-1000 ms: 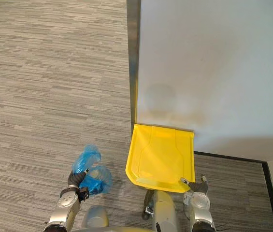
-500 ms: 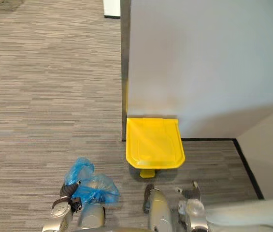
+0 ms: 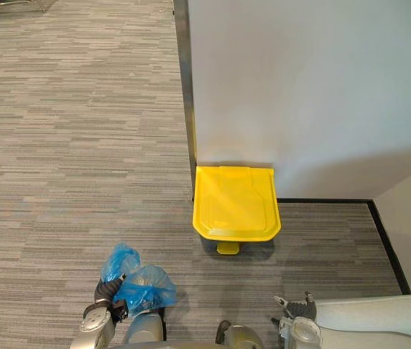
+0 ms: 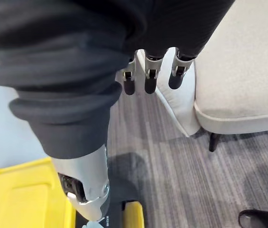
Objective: Gather rubbish on tea table into small bin, then transfer packed bag to large trash can.
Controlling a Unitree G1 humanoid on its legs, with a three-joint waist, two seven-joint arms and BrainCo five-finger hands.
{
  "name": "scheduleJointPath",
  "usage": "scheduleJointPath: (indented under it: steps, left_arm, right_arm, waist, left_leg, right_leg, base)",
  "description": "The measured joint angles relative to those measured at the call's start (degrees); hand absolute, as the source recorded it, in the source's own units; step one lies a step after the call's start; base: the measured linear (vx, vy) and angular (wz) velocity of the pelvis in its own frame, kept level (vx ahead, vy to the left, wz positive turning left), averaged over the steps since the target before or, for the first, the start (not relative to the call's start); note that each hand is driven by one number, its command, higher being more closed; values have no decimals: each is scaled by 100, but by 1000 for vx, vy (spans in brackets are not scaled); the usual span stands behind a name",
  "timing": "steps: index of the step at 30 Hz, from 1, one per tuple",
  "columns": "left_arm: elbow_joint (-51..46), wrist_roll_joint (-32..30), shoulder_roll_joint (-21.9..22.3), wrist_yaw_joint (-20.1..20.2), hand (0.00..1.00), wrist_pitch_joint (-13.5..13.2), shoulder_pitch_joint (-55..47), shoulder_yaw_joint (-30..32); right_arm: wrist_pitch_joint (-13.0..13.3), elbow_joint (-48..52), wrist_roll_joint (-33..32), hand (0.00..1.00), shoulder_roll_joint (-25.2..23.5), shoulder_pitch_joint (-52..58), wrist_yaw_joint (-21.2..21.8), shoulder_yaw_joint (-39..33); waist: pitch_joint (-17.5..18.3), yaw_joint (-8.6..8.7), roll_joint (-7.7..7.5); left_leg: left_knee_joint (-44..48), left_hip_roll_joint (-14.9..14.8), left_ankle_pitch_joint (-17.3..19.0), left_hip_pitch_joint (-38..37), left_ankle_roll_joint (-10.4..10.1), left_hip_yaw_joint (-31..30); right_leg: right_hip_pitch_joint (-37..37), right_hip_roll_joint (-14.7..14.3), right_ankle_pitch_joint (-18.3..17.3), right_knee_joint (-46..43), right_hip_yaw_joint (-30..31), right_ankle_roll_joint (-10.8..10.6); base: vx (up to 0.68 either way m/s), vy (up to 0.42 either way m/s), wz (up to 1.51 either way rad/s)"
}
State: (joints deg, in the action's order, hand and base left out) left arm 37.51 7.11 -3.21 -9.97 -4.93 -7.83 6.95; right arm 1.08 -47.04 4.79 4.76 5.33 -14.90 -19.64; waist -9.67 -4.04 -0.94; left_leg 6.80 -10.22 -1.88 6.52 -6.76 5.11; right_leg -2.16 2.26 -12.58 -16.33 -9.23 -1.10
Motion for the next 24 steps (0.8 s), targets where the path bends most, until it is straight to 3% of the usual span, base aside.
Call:
scheduleJointPath:
  steps: [12,14,16,17,18,19,20,22,24]
  left_arm:
    - [253,-6,-53,4,100,-1,2,-2]
    - [228,-2,-50,3,100,-1,-3,-6]
    - [170,2,-56,2,100,3,-33,-20]
    - [31,4,-75,2,100,3,-87,-55]
    - [-114,4,-163,-1,100,2,-133,-113]
    - [-207,5,-292,-3,100,0,-115,-173]
    - [-269,5,-383,-7,100,2,-70,-180]
    - [-333,7,-501,-19,100,3,96,-187]
    - [-311,7,-618,-12,100,4,325,-217]
  right_arm:
    - [50,-214,-20,0,-113,-96,-1,-3]
    - [47,-176,-21,0,-111,-139,-4,7]
    - [44,-62,-20,0,-103,-137,-3,42]
    - [29,-20,-21,0,-99,-102,-5,47]
    - [1,69,-21,0,-148,-55,-3,53]
    - [-4,112,-21,0,-220,-55,0,56]
    - [-22,92,-20,0,-225,-145,5,116]
    - [-30,144,-20,0,-230,-261,5,163]
    - [-29,148,-20,0,-172,-339,-5,153]
  waist:
    - [31,7,74]
    - [29,-4,66]
    - [-10,8,24]
    - [-14,10,89]
    - [-59,3,4]
    - [-114,14,-138]
    - [-259,3,-100]
    - [-451,-7,-124]
    - [-585,18,-152]
  left_leg:
    - [-311,43,-112,-202,109,346]
    - [171,36,139,81,154,361]
    - [1411,8,797,599,358,352]
    - [1946,4,1197,711,369,342]
    - [2153,37,1503,687,298,322]
    - [2182,144,1602,601,375,360]
    - [2201,95,1634,519,428,413]
    - [2214,-64,1686,332,497,401]
    - [2380,-77,1851,285,509,312]
  right_leg:
    - [63,13,365,542,342,-190]
    - [-105,46,288,402,437,-247]
    - [-366,139,-1,-154,526,-333]
    - [-439,188,-207,-565,518,-397]
    - [-511,326,-324,-1005,476,-481]
    - [-779,530,-287,-1734,389,-499]
    - [-1262,599,-218,-2491,286,-522]
    - [-1632,537,-334,-2261,-38,-360]
    - [-1827,552,-18,-1380,-274,-490]
  base:
    - [-86,47,-13]
    - [-75,79,-18]
    - [-16,139,-22]
    - [23,173,-13]
    - [63,125,-8]
    - [79,118,-14]
    - [71,71,-15]
    - [91,77,-14]
    - [126,12,12]
